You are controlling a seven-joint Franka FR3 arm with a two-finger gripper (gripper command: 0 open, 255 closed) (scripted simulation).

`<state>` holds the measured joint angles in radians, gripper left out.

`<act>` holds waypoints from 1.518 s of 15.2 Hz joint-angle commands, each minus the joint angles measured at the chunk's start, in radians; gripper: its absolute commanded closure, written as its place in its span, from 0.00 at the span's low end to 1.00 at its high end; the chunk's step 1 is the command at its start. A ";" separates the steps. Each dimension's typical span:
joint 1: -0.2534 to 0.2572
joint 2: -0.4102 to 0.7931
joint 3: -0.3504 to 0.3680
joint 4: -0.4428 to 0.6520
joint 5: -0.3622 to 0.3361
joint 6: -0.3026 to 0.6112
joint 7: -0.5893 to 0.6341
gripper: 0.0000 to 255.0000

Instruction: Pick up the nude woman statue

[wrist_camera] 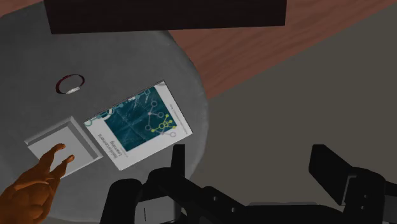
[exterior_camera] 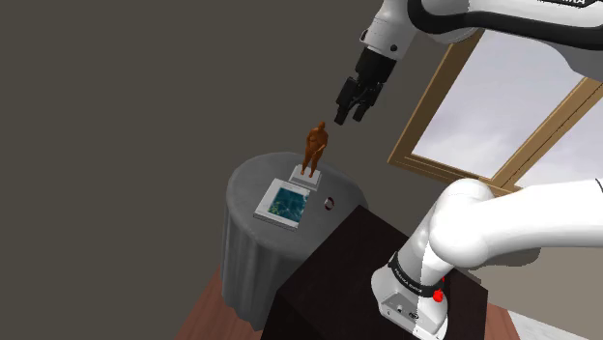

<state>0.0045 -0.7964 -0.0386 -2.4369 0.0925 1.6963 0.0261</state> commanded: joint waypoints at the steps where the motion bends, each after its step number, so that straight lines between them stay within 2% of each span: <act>1: 0.000 0.000 0.000 0.000 0.000 0.000 0.000 0.00; 7: -0.034 0.153 -0.089 0.019 -0.062 0.119 -0.111 0.00; 13: -0.057 0.335 -0.174 0.083 -0.096 0.228 -0.218 0.00; 18: -0.070 0.503 -0.240 0.169 -0.096 0.303 -0.309 0.00; 23: -0.085 0.683 -0.297 0.284 -0.066 0.357 -0.406 0.00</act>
<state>-0.0768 -0.1549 -0.3241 -2.1912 0.0184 2.0526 -0.3575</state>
